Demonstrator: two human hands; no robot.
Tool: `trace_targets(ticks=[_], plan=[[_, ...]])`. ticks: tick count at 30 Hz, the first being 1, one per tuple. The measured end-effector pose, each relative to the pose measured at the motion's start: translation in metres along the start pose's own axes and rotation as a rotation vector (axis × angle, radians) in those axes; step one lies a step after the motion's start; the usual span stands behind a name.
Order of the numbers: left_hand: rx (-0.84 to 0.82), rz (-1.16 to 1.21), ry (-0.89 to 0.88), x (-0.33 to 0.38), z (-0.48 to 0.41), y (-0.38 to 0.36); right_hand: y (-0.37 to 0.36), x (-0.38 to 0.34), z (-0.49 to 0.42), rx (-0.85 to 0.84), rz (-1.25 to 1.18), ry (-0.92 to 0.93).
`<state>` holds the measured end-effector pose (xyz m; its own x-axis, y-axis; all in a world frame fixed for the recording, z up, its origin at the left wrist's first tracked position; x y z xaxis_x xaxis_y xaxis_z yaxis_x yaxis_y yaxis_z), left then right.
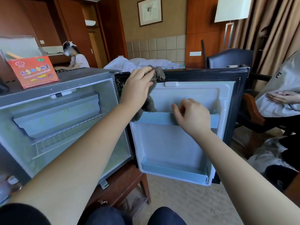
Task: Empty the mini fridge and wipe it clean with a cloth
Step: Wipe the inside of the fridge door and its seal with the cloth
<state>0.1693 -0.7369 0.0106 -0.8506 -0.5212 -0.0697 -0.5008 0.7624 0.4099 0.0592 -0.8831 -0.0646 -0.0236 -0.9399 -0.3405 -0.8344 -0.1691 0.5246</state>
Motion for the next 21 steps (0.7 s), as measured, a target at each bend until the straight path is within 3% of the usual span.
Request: trace_targets(ticks=[8,21], plan=[[0.078,0.145,0.025,0.009,-0.007,-0.011,-0.001,-0.001,0.001,0.017,0.015,0.000],[0.039,-0.014,0.175,-0.063,0.010,0.016,-0.002,0.004,-0.003,-0.007,0.023,0.006]])
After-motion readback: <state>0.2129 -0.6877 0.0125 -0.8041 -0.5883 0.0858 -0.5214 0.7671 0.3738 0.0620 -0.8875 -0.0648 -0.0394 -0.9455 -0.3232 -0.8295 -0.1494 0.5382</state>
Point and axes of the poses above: each hand's wrist, its own z-axis away from the middle knuckle, its own y-axis out of the back of the hand, x = y × z, the point moved 5 cm from there along -z, towards the middle knuckle, and after that the axes turned 1 degree about x, right-handed, at the moved point
